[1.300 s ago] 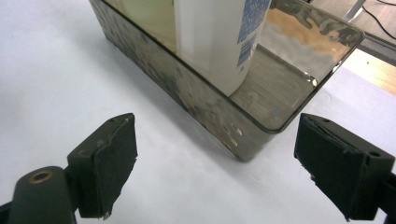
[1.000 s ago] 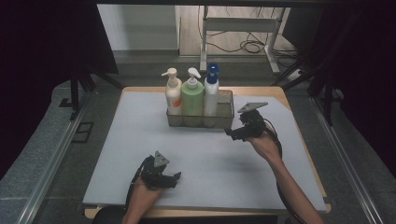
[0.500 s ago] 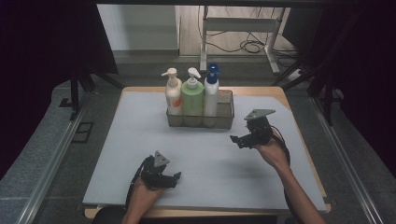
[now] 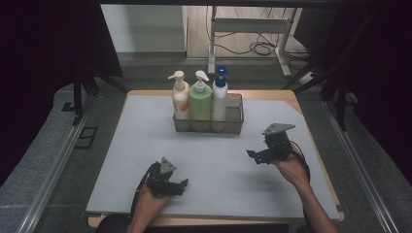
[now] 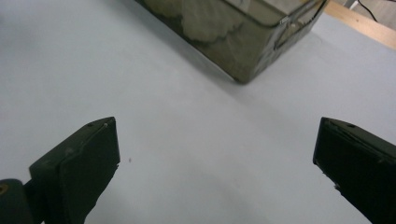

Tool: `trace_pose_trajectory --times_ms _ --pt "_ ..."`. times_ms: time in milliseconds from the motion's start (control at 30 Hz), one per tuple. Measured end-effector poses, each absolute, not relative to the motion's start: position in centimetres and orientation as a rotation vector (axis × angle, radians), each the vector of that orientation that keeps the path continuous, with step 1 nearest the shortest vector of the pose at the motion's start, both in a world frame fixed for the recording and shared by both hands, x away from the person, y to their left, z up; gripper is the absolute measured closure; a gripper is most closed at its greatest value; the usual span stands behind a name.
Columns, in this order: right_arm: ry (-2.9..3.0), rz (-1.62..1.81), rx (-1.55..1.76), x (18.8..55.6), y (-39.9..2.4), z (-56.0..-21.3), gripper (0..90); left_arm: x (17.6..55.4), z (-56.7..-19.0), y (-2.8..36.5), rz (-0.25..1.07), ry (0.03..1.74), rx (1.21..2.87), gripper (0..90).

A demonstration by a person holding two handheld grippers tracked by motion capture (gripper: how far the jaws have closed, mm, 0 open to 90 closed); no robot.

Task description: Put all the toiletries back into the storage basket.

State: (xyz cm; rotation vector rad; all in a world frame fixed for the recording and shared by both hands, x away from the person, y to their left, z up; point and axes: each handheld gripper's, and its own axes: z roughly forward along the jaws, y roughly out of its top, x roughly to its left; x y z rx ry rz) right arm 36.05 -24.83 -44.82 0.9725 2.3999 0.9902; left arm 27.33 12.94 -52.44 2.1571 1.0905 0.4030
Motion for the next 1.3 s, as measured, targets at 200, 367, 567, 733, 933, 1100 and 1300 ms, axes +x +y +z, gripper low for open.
trace_pose_trajectory --times_ms 200,367,567,733,933,1100,1300 --pt "2.405 0.967 0.980 35.1 -25.7 -46.2 0.1 27.3 -52.4 12.9 0.403 1.090 2.157 12.2" --pt "2.404 0.969 1.010 34.4 -26.4 -47.4 0.1 27.3 -52.4 12.9 0.403 1.090 2.157 12.2" --pt "2.410 0.963 1.044 33.7 -27.3 -48.9 0.1 27.3 -52.4 12.9 0.404 1.091 2.157 12.2" --pt "2.420 0.951 1.070 33.3 -27.7 -50.1 0.1 27.3 -52.4 12.9 0.404 1.090 2.157 12.3" --pt "2.432 0.931 1.085 32.9 -27.9 -51.3 0.1 27.3 -52.4 12.9 0.405 1.090 2.157 12.3" --pt "2.432 0.962 1.108 33.0 -28.3 -52.1 0.0 27.3 -52.4 12.9 0.405 1.089 2.157 12.3" --pt "2.422 0.974 1.101 32.9 -28.5 -52.3 0.0 27.3 -52.4 12.9 0.404 1.089 2.157 12.4"
